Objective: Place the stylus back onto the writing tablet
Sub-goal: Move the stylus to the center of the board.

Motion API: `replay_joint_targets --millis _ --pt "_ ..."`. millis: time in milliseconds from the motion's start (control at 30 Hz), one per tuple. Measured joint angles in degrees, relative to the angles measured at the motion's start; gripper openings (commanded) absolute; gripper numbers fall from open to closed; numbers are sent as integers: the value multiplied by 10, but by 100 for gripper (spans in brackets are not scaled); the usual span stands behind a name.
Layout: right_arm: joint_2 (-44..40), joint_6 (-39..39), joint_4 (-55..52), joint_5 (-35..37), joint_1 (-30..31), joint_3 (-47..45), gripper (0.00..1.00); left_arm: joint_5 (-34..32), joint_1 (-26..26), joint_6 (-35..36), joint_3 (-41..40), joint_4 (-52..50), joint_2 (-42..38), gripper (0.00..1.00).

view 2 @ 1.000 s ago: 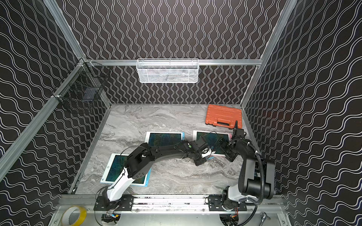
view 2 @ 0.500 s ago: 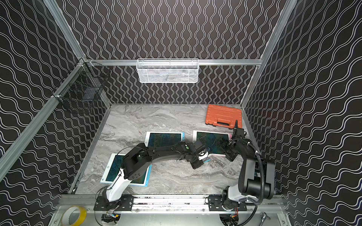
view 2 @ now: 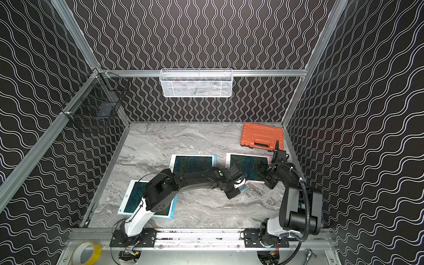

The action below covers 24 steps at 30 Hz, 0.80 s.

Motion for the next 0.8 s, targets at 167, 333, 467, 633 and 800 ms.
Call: replay_joint_targets --millis 167,333,467,633,800 --pt "-8 -9 0 0 0 -1 98 -9 -3 -16 -3 2 -8 5" --pt "-23 -10 1 -5 1 -17 98 0 -3 -45 -17 -8 -21 6" --pt "-28 -10 -1 -10 3 -24 98 22 -3 -59 -31 -6 -25 7" --pt "-33 -13 -1 -11 3 -24 98 31 -4 -73 -35 -5 -23 10" --pt "-38 -13 0 -12 3 -24 98 21 -12 -75 -31 -7 -17 17"
